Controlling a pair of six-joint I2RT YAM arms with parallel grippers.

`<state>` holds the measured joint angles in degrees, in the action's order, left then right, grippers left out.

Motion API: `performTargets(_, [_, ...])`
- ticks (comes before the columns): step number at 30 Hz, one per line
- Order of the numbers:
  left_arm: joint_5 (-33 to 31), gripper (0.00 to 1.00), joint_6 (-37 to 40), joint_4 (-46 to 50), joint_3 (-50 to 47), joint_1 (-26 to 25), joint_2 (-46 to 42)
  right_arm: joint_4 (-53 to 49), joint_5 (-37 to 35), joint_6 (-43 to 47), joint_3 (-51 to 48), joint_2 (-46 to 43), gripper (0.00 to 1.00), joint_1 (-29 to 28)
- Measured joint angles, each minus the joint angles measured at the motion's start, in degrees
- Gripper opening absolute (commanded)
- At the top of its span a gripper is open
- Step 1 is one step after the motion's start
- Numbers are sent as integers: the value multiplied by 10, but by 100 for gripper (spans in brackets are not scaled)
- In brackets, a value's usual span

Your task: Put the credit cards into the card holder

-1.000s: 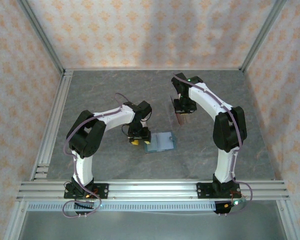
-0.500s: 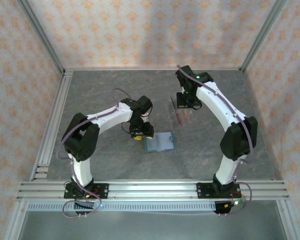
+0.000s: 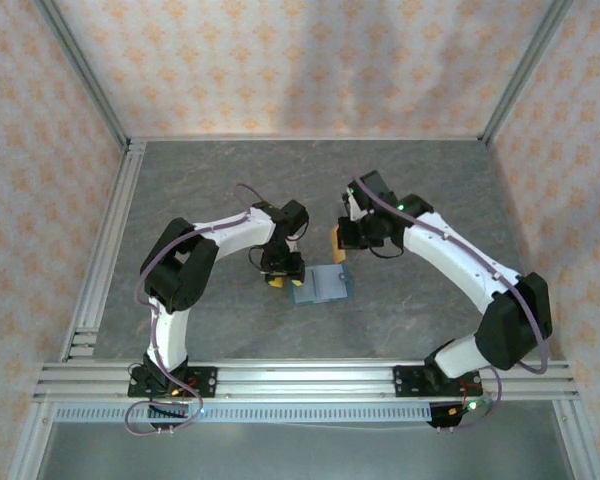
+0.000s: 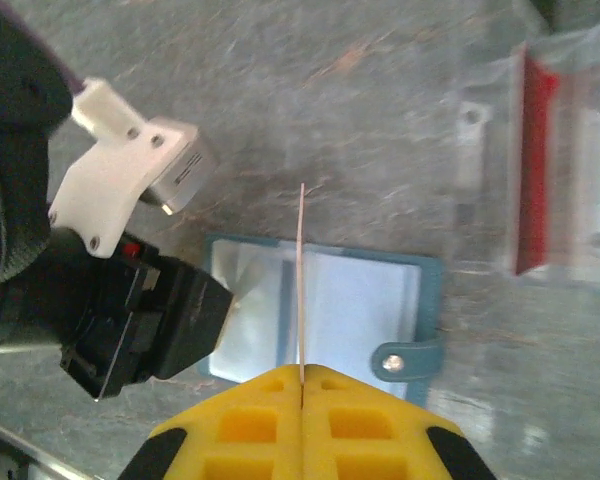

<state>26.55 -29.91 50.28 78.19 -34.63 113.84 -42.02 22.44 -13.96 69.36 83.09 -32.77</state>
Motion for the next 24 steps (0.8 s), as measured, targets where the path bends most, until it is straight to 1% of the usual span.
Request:
performTargets(5, [1, 46, 0, -2, -7, 0, -2, 129, 45, -26, -120, -19, 0, -13])
performTargets(11, [1, 46, 0, -2, -8, 0, -2, 260, 79, -59, -207, -28, 0, -13])
performTargets(17, [0, 46, 0, -2, -8, 0, -2, 381, 109, -98, -254, 0, 0, -13])
performTargets(24, [0, 46, 0, -2, -8, 0, -2, 429, 108, -105, -271, 16, 0, -12])
